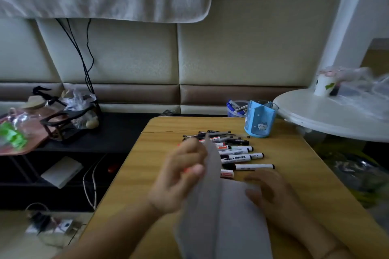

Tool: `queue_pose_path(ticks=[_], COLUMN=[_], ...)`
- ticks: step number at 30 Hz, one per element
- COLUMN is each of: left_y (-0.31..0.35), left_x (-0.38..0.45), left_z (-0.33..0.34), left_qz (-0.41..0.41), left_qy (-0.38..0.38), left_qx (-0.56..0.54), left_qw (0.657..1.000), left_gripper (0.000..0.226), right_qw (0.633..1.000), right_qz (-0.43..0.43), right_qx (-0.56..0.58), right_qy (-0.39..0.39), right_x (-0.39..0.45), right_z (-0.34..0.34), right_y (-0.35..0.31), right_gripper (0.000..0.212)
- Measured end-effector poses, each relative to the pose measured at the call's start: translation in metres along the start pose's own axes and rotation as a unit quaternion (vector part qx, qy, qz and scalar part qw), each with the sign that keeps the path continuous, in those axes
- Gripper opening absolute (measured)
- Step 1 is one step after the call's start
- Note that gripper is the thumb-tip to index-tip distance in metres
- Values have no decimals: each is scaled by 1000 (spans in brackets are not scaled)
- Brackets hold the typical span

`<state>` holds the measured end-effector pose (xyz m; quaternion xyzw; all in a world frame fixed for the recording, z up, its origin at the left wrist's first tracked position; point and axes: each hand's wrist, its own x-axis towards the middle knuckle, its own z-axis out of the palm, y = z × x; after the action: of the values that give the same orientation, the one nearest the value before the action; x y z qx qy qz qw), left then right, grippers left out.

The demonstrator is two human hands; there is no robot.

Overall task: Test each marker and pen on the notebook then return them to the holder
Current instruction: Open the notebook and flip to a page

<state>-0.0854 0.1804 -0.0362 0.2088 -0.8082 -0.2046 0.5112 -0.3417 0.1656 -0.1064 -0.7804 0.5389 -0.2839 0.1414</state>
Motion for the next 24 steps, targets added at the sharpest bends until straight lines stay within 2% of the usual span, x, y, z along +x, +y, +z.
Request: queue_pose_path(ticks=[3,5,6,7,9,11,14,15,17,19,20,22,24], left_y=[-12,-19,-22,-24,-28,-31,-32,-32,-32,-28,-25,-24,-25], left_x=[-16,-30,-38,-47,-63,-70,-67,-64,-56,-44,-37,-29,-26], left_z=[-62,-90,-97,-101,-99,-91,-83,-81,-77,-75,-75,-74,-69], left_qz=[-107,-213,-258,-294,-328,-309,-306,-299,-281,-304,-325,-387,-450], left_qy=[-79,-155,-187,-217,-259,-224,-112,-91,-42,25,45,37,-10], left_qx=[18,57,77,101,169,224,185,184,175,100,51,-21,-19], left_qw=[991,963,945,925,893,897,927,932,943,947,943,921,893], left_gripper=[41,28,29,33,49,55,52,49,34,29,33,41,34], right_qw=[995,992,991,991,990,960,936,931,930,922,926,941,956], right_qz=[-63,-102,-117,-116,-53,31,37,29,-26,-51,-63,-104,-167], right_qx=[-69,-69,-64,-42,112,276,341,348,340,329,295,228,156], right_qy=[-25,9,33,49,61,28,-82,-111,-139,-198,-226,-228,-184], right_x=[-1,0,0,-1,-4,-4,-4,-4,-2,-2,-3,-9,-17], right_z=[3,7,8,7,1,-4,-9,-10,-9,0,7,19,29], right_y=[3,8,6,2,-7,-4,6,2,-17,-43,-54,-72,-80], right_gripper=[33,33,29,23,19,29,57,59,54,64,66,68,70])
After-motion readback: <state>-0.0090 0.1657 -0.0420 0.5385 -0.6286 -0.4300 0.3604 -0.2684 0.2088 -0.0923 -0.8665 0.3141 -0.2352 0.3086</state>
